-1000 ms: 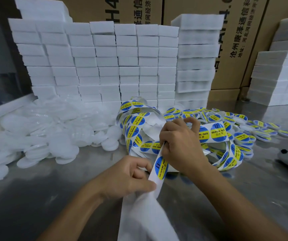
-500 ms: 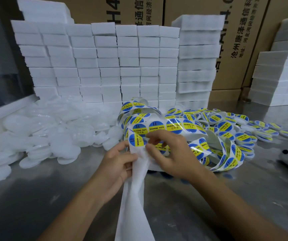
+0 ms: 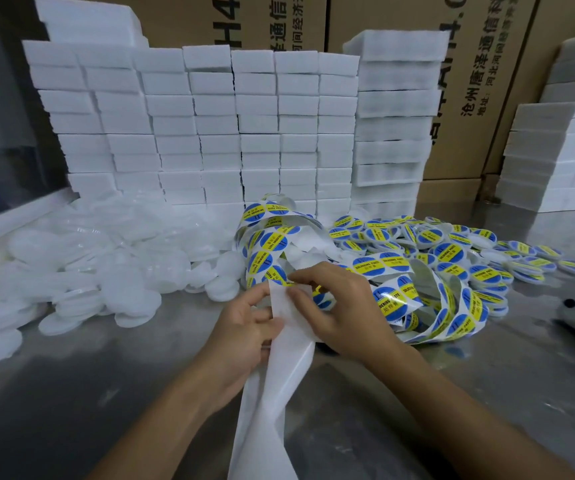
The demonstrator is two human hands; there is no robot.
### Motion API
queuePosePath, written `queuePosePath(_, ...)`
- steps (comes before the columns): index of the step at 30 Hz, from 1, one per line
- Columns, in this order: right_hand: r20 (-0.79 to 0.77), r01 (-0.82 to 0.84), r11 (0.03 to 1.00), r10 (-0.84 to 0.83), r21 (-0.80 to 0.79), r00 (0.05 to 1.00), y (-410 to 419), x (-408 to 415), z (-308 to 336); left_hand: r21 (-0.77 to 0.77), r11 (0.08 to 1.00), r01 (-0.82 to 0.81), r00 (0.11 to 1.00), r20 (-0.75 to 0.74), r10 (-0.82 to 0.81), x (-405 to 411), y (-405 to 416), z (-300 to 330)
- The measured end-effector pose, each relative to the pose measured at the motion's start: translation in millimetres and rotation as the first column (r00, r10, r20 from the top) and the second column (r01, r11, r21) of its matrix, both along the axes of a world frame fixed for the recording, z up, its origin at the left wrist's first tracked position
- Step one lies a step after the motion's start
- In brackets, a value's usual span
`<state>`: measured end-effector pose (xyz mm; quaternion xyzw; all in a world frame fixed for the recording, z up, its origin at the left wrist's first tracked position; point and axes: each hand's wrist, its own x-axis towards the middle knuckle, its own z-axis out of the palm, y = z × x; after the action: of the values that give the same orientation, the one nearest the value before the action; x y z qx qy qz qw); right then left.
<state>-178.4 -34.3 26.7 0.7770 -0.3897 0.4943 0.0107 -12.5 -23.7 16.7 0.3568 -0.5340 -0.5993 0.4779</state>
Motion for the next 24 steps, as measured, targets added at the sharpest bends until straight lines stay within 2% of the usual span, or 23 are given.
queuePosePath(5, 0.072, 0.031, 0.999, -0.032, 0.018, 0.997, -2, -1, 1, 0.045, 0.999, -0.008, 0.999, 0.034, 0.006, -1, -4, -4)
queuePosePath(8, 0.292, 0.063, 0.982, -0.113, 0.177, 0.950, -5, -1, 1, 0.053, 0.998, -0.046, 0.997, 0.057, 0.043, 1, -6, -6)
queuePosePath(12, 0.651, -0.098, 0.896, -0.236, 0.434, 0.722, -10, -7, 10, 0.066, 0.987, -0.145, 0.987, 0.077, 0.139, 5, -10, -9)
queuePosePath(14, 0.771, -0.214, 0.865, -0.261, 0.454, 0.582, -10, -11, 14, 0.067, 0.981, -0.183, 0.980, 0.089, 0.176, 7, -11, -12)
queuePosePath(16, 0.843, -0.343, 0.838, -0.227, 0.424, 0.488, -8, -10, 16, 0.057, 0.969, -0.241, 0.967, 0.094, 0.235, 8, -13, -15)
queuePosePath(18, 0.867, -0.483, 0.780, -0.147, 0.398, 0.477, -5, -3, 14, 0.021, 0.954, -0.298, 0.947, 0.129, 0.293, 9, -14, -18)
queuePosePath(21, 0.849, -0.599, 0.688, -0.046, 0.408, 0.526, 1, 14, 5, -0.100, 0.928, -0.360, 0.887, 0.273, 0.373, 9, -17, -23)
queuePosePath(23, 0.829, -0.611, 0.664, -0.027, 0.432, 0.558, 3, 23, 0, -0.228, 0.892, -0.390, 0.796, 0.404, 0.451, 10, -19, -25)
queuePosePath(24, 0.821, -0.605, 0.657, -0.037, 0.450, 0.570, 3, 24, -1, -0.323, 0.859, -0.397, 0.722, 0.468, 0.510, 11, -20, -25)
